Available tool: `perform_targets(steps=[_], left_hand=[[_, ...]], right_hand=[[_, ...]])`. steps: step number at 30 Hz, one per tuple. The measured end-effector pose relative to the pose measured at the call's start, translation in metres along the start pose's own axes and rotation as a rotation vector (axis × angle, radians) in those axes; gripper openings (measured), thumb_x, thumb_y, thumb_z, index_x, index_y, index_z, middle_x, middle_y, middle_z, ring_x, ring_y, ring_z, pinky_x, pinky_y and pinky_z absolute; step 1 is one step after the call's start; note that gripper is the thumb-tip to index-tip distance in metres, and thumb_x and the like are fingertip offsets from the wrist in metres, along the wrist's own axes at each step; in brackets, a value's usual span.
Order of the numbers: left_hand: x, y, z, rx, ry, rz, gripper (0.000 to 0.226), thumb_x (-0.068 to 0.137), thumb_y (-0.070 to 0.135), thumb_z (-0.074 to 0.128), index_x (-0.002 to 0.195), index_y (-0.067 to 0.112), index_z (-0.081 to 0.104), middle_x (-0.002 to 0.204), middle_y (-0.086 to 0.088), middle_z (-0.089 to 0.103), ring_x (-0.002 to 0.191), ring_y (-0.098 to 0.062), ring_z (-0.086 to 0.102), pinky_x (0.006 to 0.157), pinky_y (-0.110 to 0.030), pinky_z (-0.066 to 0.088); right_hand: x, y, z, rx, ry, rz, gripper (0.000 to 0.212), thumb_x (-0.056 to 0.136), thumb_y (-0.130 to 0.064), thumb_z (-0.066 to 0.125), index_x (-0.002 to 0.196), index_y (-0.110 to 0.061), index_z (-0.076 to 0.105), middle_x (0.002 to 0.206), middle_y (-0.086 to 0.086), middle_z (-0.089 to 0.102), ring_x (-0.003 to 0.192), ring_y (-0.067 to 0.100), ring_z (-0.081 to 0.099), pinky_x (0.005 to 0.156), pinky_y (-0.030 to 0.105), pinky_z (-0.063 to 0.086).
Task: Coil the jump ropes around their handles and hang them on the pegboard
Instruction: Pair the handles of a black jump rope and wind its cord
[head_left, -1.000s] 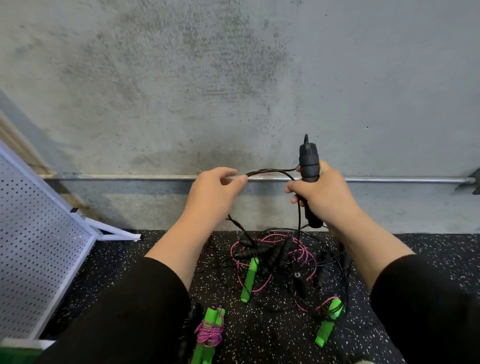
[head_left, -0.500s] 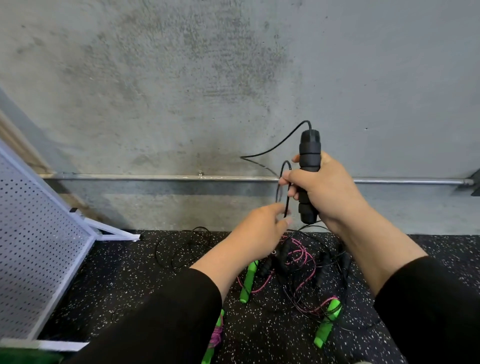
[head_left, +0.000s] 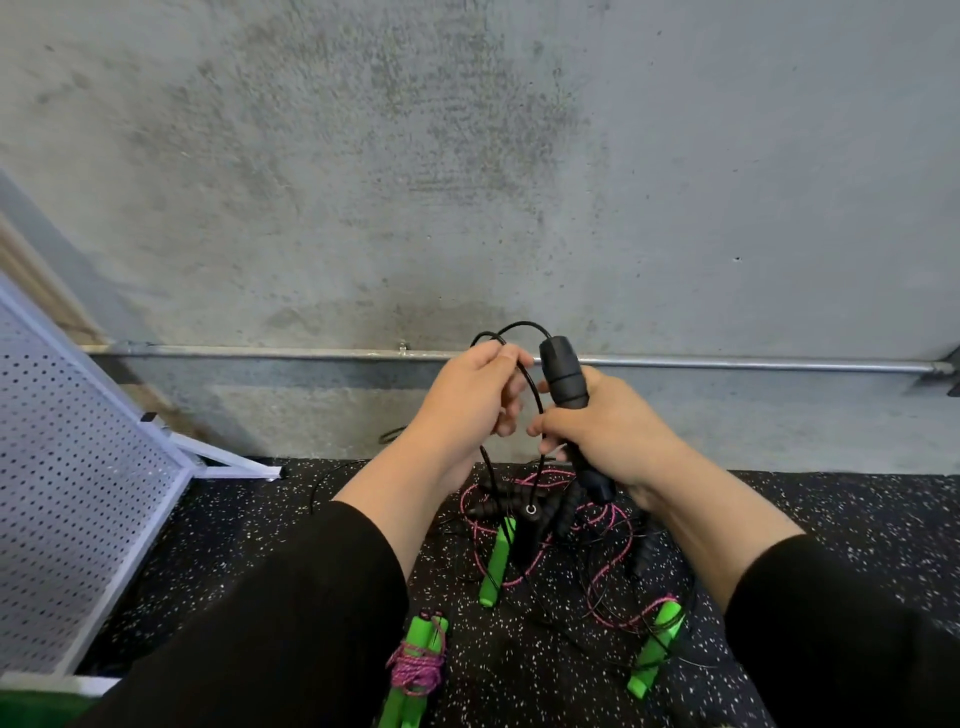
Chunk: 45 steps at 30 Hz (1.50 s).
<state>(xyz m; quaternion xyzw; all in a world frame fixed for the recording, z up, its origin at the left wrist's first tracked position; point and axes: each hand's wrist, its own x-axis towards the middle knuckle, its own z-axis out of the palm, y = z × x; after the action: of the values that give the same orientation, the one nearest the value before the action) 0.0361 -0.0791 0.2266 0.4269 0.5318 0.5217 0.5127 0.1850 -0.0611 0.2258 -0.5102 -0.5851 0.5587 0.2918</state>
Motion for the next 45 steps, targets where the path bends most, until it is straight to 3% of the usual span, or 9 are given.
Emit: perform_targets(steps=[3, 7, 13, 19, 24, 30, 37, 41, 45], left_hand=[[0.002, 0.0, -0.004, -0.029, 0.037, -0.044, 0.025, 0.105, 0.018, 0.045, 0.106, 0.012, 0.069, 0.065, 0.002, 0.051, 0.053, -0.012, 0.042, 0.047, -0.027, 0.03], [-0.003, -0.001, -0.006, 0.395, -0.029, -0.112, 0.032, 0.094, 0.007, 0.046, 0.096, 0.022, 0.074, 0.069, 0.001, 0.057, 0.053, -0.015, 0.042, 0.049, -0.027, 0.032], [-0.008, -0.006, -0.002, 0.753, -0.238, -0.033, 0.018, 0.101, 0.031, 0.059, 0.093, 0.018, 0.07, 0.07, 0.007, 0.054, 0.05, -0.006, 0.039, 0.054, -0.028, 0.033], [-0.002, -0.005, 0.001, 0.593, -0.064, 0.104, 0.021, 0.103, 0.023, 0.052, 0.088, 0.023, 0.067, 0.068, 0.007, 0.058, 0.058, -0.011, 0.046, 0.057, -0.029, 0.036], [-0.001, -0.002, 0.001, 0.257, 0.017, 0.041, 0.023, 0.105, 0.018, 0.051, 0.095, 0.009, 0.07, 0.064, 0.005, 0.054, 0.056, -0.013, 0.043, 0.051, -0.024, 0.035], [-0.006, 0.011, -0.004, 0.291, 0.158, 0.01, 0.029, 0.097, 0.013, 0.048, 0.103, 0.022, 0.075, 0.078, 0.004, 0.064, 0.07, -0.013, 0.053, 0.065, -0.03, 0.043], [-0.032, -0.004, -0.02, 0.67, -0.278, -0.077, 0.065, 0.093, 0.039, 0.07, 0.151, 0.027, 0.043, 0.143, 0.01, 0.055, 0.127, -0.01, 0.053, 0.105, -0.03, 0.044], [-0.052, -0.011, -0.013, 0.577, -0.199, 0.017, 0.037, 0.099, 0.032, 0.065, 0.134, 0.024, 0.057, 0.126, 0.003, 0.067, 0.11, -0.008, 0.062, 0.08, -0.009, 0.048], [-0.074, -0.02, -0.003, 0.317, -0.058, -0.005, 0.025, 0.102, 0.031, 0.06, 0.125, 0.022, 0.062, 0.115, 0.0, 0.073, 0.103, -0.012, 0.069, 0.071, -0.013, 0.053]], right_hand=[[0.001, -0.005, 0.003, 0.018, 0.053, -0.055, 0.033, 0.083, 0.006, 0.067, 0.112, -0.01, 0.061, 0.073, 0.012, 0.074, 0.059, 0.016, 0.063, 0.057, 0.027, 0.051], [0.003, -0.013, -0.002, 0.113, 0.126, -0.099, 0.033, 0.082, 0.009, 0.068, 0.111, -0.006, 0.06, 0.062, 0.009, 0.067, 0.052, 0.015, 0.058, 0.052, 0.021, 0.049], [0.002, -0.018, -0.013, 0.204, 0.139, -0.156, 0.033, 0.085, 0.004, 0.068, 0.114, -0.01, 0.058, 0.082, 0.016, 0.075, 0.061, 0.018, 0.062, 0.061, 0.028, 0.051], [0.005, -0.011, -0.017, 0.204, 0.21, -0.082, 0.03, 0.088, -0.007, 0.073, 0.113, -0.012, 0.057, 0.091, 0.02, 0.072, 0.061, 0.019, 0.067, 0.052, 0.028, 0.049], [0.0, 0.0, -0.001, 0.086, -0.026, -0.008, 0.034, 0.085, 0.0, 0.071, 0.114, -0.016, 0.064, 0.079, 0.018, 0.071, 0.062, 0.021, 0.061, 0.061, 0.034, 0.049], [0.0, -0.014, -0.003, 0.154, 0.129, -0.082, 0.03, 0.083, 0.004, 0.068, 0.11, -0.004, 0.06, 0.073, 0.017, 0.068, 0.059, 0.02, 0.057, 0.057, 0.029, 0.048], [-0.009, -0.032, -0.009, 0.416, 0.098, -0.141, 0.034, 0.088, 0.008, 0.063, 0.119, -0.005, 0.057, 0.074, 0.01, 0.069, 0.059, 0.016, 0.062, 0.055, 0.023, 0.051], [-0.022, -0.044, 0.0, 0.552, 0.019, -0.135, 0.033, 0.091, 0.008, 0.061, 0.12, -0.006, 0.055, 0.077, 0.012, 0.069, 0.059, 0.017, 0.062, 0.058, 0.026, 0.052], [-0.037, -0.051, -0.001, 0.469, 0.022, -0.106, 0.025, 0.094, -0.004, 0.066, 0.117, -0.007, 0.056, 0.095, 0.018, 0.07, 0.065, 0.024, 0.066, 0.064, 0.035, 0.06]])
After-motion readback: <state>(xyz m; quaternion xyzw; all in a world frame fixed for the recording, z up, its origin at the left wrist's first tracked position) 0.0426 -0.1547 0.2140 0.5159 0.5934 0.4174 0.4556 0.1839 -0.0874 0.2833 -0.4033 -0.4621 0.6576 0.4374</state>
